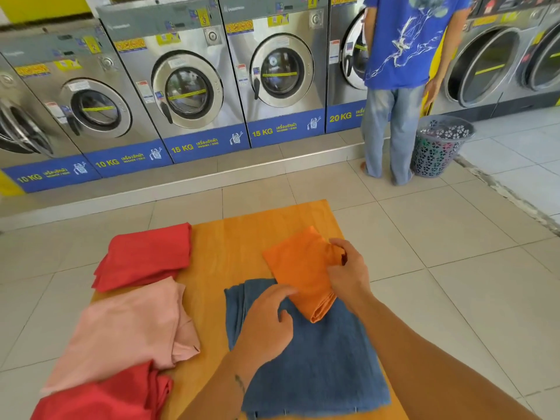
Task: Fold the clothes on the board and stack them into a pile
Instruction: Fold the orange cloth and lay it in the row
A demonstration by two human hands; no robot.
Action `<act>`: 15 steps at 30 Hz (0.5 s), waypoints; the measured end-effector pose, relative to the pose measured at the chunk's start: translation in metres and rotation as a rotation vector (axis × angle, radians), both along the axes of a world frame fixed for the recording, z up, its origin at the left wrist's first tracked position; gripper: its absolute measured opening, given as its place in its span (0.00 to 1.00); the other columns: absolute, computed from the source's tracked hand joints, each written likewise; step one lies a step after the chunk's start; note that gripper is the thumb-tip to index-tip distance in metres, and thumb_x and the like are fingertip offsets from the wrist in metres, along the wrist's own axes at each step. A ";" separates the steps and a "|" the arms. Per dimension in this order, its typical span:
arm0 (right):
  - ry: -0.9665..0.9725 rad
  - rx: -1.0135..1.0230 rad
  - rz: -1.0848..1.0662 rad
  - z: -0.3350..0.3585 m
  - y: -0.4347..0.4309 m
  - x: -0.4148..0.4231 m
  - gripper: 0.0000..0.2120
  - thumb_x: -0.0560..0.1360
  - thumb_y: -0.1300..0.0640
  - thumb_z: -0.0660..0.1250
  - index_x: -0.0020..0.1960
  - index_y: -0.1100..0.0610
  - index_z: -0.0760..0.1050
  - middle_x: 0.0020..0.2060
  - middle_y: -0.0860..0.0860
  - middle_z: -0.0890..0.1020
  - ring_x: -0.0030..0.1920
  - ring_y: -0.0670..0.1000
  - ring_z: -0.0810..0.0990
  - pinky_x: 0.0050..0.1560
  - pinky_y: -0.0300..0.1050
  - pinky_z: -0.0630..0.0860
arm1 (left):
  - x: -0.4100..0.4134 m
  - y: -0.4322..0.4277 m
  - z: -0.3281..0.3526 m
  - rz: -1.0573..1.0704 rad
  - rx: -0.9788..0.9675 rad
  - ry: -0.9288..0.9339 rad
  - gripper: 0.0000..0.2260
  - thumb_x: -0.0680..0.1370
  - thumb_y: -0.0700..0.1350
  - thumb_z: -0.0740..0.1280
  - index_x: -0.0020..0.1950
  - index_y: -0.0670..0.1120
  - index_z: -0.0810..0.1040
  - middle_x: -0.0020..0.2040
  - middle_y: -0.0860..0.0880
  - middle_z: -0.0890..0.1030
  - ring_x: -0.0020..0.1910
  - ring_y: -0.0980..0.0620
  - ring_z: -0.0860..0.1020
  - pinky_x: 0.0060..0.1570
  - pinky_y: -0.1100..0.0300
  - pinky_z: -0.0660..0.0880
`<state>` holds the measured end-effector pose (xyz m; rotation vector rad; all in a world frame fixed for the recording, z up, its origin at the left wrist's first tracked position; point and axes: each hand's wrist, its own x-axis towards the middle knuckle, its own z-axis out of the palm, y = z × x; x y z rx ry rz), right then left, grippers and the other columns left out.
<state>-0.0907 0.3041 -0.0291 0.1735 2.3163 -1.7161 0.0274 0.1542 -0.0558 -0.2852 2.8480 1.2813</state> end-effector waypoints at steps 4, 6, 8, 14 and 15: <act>0.140 0.001 0.175 0.033 -0.013 0.006 0.28 0.70 0.70 0.61 0.59 0.41 0.79 0.48 0.45 0.82 0.40 0.44 0.79 0.34 0.39 0.78 | 0.012 -0.034 0.012 0.165 0.098 0.048 0.26 0.76 0.31 0.56 0.64 0.56 0.76 0.64 0.57 0.74 0.43 0.68 0.76 0.40 0.74 0.71; 0.206 -0.003 0.276 0.053 -0.025 0.014 0.29 0.69 0.72 0.60 0.58 0.44 0.81 0.50 0.42 0.82 0.47 0.42 0.80 0.44 0.42 0.81 | 0.020 -0.052 0.015 0.241 0.140 0.101 0.28 0.75 0.29 0.55 0.60 0.60 0.76 0.62 0.56 0.75 0.55 0.65 0.75 0.47 0.76 0.70; 0.258 0.005 0.388 0.073 -0.040 0.028 0.29 0.69 0.75 0.59 0.56 0.46 0.82 0.51 0.41 0.82 0.50 0.40 0.80 0.44 0.35 0.80 | 0.031 -0.070 0.022 0.297 0.191 0.153 0.29 0.75 0.28 0.54 0.58 0.61 0.75 0.61 0.56 0.76 0.62 0.58 0.75 0.54 0.70 0.72; 0.413 0.157 0.639 0.131 -0.093 0.097 0.31 0.69 0.75 0.57 0.53 0.44 0.83 0.51 0.35 0.81 0.53 0.34 0.78 0.47 0.26 0.74 | 0.082 -0.125 0.050 0.367 0.294 0.289 0.27 0.74 0.29 0.56 0.63 0.56 0.76 0.62 0.52 0.77 0.62 0.59 0.76 0.45 0.62 0.78; 0.434 0.170 0.676 0.140 -0.102 0.111 0.30 0.69 0.76 0.58 0.53 0.45 0.83 0.51 0.34 0.81 0.52 0.32 0.78 0.47 0.26 0.74 | 0.093 -0.136 0.054 0.372 0.302 0.310 0.27 0.74 0.29 0.56 0.63 0.55 0.76 0.63 0.53 0.77 0.63 0.58 0.75 0.53 0.59 0.78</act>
